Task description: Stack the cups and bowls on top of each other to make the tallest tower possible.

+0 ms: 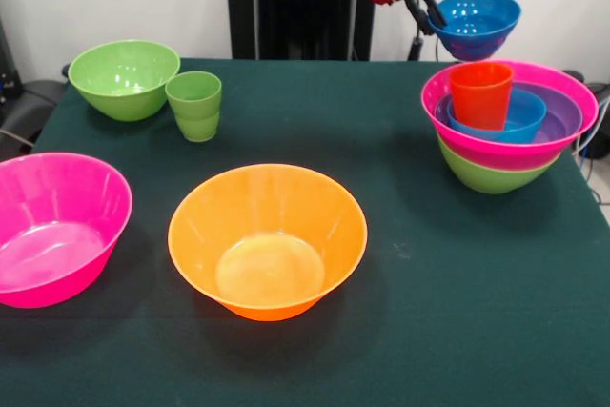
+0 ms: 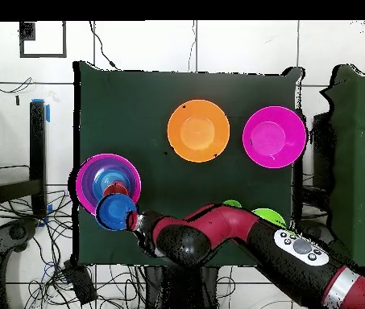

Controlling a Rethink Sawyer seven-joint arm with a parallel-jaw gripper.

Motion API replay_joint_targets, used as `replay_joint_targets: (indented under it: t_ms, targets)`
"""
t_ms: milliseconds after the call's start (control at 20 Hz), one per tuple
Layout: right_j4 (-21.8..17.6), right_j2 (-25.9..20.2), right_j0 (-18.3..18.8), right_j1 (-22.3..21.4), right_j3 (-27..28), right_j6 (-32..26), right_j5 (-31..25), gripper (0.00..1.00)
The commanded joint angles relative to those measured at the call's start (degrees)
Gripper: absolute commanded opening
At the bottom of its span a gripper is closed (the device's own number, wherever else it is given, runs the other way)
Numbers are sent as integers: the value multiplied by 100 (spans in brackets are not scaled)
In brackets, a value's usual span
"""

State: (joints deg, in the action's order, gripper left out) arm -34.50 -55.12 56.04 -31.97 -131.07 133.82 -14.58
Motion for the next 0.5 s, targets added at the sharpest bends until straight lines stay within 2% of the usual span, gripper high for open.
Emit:
replay_joint_targets:
  t_ms: [50,500]
  targets:
    - [-528,484,-245,175,61,51,564,0]
    - [-541,826,-618,342,267,213,1036,0]
